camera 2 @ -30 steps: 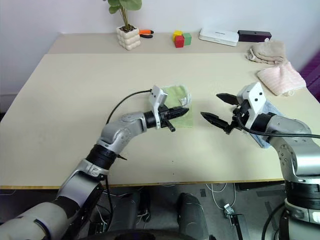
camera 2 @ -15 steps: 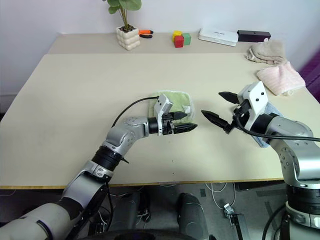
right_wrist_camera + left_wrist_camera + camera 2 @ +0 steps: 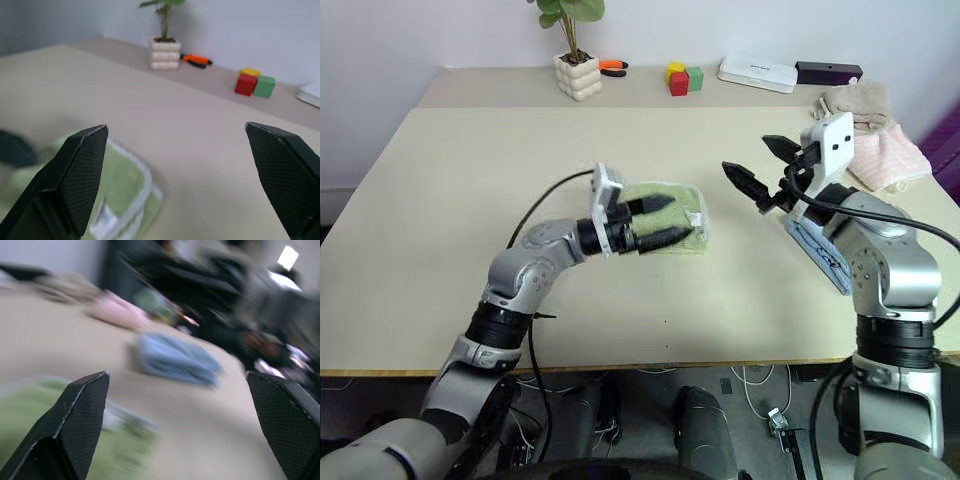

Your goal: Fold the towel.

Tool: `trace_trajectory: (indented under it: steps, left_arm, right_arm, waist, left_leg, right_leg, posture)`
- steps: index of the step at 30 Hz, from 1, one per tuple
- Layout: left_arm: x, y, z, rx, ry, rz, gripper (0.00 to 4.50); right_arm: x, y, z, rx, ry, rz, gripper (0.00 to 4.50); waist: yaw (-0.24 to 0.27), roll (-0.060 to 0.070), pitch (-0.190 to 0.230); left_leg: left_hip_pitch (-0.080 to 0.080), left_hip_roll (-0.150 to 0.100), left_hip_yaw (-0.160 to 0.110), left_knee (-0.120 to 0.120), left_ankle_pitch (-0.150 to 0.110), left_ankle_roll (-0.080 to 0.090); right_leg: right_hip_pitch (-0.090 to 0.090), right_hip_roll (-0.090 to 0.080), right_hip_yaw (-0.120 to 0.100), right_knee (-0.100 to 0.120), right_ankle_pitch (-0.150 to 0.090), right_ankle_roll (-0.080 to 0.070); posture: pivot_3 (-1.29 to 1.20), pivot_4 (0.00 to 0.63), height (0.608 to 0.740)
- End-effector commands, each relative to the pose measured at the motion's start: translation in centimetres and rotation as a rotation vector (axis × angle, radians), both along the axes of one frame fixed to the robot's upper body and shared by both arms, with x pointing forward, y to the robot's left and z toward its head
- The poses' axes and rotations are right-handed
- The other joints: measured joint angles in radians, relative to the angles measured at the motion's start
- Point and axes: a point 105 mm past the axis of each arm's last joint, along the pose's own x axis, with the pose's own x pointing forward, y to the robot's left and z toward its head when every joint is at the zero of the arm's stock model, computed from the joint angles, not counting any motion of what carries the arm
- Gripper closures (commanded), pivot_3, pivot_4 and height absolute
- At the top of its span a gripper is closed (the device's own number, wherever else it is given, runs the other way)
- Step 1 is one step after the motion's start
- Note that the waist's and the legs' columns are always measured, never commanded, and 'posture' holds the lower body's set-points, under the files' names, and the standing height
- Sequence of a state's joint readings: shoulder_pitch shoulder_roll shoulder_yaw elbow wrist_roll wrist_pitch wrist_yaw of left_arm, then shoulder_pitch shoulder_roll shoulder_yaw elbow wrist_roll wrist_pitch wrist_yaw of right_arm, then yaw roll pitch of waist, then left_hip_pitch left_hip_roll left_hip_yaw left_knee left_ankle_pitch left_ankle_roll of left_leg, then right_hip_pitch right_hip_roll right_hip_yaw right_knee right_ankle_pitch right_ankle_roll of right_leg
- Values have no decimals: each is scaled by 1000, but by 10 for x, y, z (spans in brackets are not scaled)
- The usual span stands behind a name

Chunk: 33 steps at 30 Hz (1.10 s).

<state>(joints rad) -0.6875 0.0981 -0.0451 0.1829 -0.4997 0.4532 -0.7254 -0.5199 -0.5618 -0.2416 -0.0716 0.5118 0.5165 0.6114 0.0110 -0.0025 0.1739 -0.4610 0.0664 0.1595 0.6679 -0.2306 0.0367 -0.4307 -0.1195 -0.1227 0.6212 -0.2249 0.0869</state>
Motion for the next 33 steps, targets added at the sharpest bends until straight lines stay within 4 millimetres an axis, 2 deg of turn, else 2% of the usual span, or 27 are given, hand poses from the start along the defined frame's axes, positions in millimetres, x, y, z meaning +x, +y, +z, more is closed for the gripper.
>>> trace_trajectory:
  steps: [1, 5, 8, 9, 10, 14, 18, 23, 25, 27, 33]
  left_arm:
    - [26, 22, 15, -61, -18, 194, 826]
    - [33, 21, 14, -103, -2, 287, 2898]
    - [31, 9, 3, -88, 20, 293, 4448]
    - [30, 6, 1, -86, 24, 289, 4500]
    - [30, 3, -2, -84, 33, 287, 4500]
    - [36, -6, -19, -20, 69, 326, 4500]
    - [47, -8, -34, 23, 113, 403, 4500]
    - [52, -2, -56, 67, 185, 430, 4500]
    - [54, 2, -65, 103, 195, 451, 4500]
    - [54, 6, -71, 114, 219, 463, 4500]
    - [52, 16, -76, 115, 228, 471, 4500]
  right_arm:
    - [9, 12, 5, 56, -35, -77, 0]
    - [10, 38, -2, 150, -16, -100, 1875]
    - [11, 62, -8, 208, 5, -136, 3406]
    - [11, 66, -10, 225, 14, -149, 4034]
    - [13, 68, -13, 241, 27, -174, 4452]
    - [21, 77, -36, 248, 99, -240, 4452]
    - [29, 74, -77, 164, 169, -311, 4452]
    - [29, 78, -112, 84, 252, -346, 4452]
    - [30, 71, -125, 23, 270, -388, 4452]
    - [29, 65, -131, -7, 278, -402, 4452]
    - [30, 63, -125, -11, 249, -415, 4452]
  waist:
    - [-2, 0, 0]
    - [1, 0, 0]
    - [0, 0, 0]
    - [0, 0, 0]
    - [1, 0, 0]
    - [-2, 0, 0]
    - [-7, 0, 0]
    - [-12, 0, 0]
    - [-18, 0, -1]
    - [-21, 0, -1]
    - [-23, 0, -1]
  left_leg:
    - [0, 0, 0, 0, 0, 0]
    - [0, 0, 1, -1, 3, -6]
    - [0, -1, 1, 0, 4, -6]
    - [0, -1, 1, 0, 4, -6]
    - [0, -1, 1, 0, 4, -6]
    - [0, -1, 0, 0, 4, -6]
    - [1, -1, 0, 0, 3, -5]
    - [0, -1, 1, 0, 4, -6]
    - [0, -1, 1, 0, 4, -6]
    - [1, -1, 1, 0, 4, -6]
    - [2, 0, 0, 0, 3, -6]
  right_leg:
    - [0, 0, 0, 1, 0, 1]
    - [-1, 0, 0, 4, 0, 1]
    - [-2, 0, 0, 6, 0, 2]
    - [-2, 0, 0, 6, 0, 2]
    - [-2, 0, 0, 7, 0, 2]
    - [-2, 0, 0, 7, 0, 1]
    - [-2, 0, 0, 7, 0, 1]
    - [-2, 0, 0, 8, 0, 1]
    - [-2, 0, 0, 8, 0, 1]
    - [-1, 0, 0, 8, 0, 1]
    - [-1, 0, 1, 8, 0, 1]
  posture:
    - [0, 150, 740]
    - [0, 150, 740]
    - [0, 150, 740]
    - [0, 150, 740]
    - [0, 150, 740]
    - [0, 150, 740]
    - [0, 150, 740]
    - [0, 150, 740]
    - [0, 150, 740]
    - [0, 150, 740]
    - [0, 150, 740]
